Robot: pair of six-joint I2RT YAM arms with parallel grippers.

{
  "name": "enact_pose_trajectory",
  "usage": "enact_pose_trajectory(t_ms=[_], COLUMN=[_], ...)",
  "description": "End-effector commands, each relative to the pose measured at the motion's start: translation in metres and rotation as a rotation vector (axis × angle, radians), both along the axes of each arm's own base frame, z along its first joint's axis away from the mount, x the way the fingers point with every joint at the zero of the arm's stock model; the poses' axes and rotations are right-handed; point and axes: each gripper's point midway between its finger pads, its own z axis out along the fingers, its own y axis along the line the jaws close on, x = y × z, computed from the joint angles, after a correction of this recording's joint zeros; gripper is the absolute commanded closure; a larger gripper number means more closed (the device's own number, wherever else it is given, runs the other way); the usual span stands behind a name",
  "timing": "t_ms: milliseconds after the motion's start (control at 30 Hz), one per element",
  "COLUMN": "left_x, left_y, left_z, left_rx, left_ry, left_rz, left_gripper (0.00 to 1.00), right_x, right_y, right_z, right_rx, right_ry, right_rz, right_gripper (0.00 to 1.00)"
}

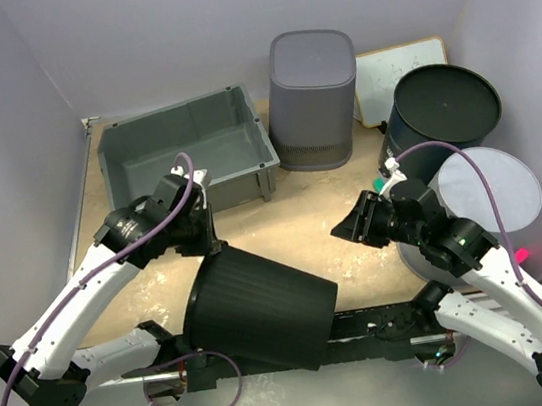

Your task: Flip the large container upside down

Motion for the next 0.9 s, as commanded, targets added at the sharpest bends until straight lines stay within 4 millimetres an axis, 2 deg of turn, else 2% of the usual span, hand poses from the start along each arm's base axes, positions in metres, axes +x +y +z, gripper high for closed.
enact_pose_trajectory(t_ms=[0,167,333,367,467,533,667,867], left_x=[-0.005,0.024,0.065,0.072,0.089,0.097,0.103,0.094], left_y=[-0.003,-0.007,-0.028,-0.029,-0.026,-0.022,-0.016,-0.021], left_z=[0.001,0.027,0.074,0.084,0.107,0.113,0.103,0.059], left_rx=[-0.003,-0.044,-0.252,-0.293,-0.385,-0.431,-0.475,-0.391], left_ry=[0.028,-0.102,-0.309,-0.348,-0.448,-0.492,-0.501,-0.389], left_rz=[-0.021,0.07,0.2,0.239,0.35,0.419,0.51,0.474], left_gripper=[1.0,1.0,1.0,1.0,1.0,1.0,1.0,1.0], right_x=[0.006,0.009,0.013,0.014,0.015,0.016,0.016,0.018], right_y=[-0.002,-0.006,-0.019,-0.022,-0.029,-0.033,-0.034,-0.03], right_z=[0.022,0.025,0.031,0.029,0.044,0.044,0.043,0.035], right_rx=[-0.001,-0.023,-0.084,-0.101,-0.116,-0.129,-0.135,-0.141], right_ry=[-0.071,-0.087,-0.123,-0.125,-0.162,-0.167,-0.167,-0.15], right_rz=[-0.008,-0.015,-0.051,-0.058,-0.082,-0.093,-0.096,-0.086], right_gripper=[0.54,0.54,0.54,0.54,0.53,0.53,0.52,0.48])
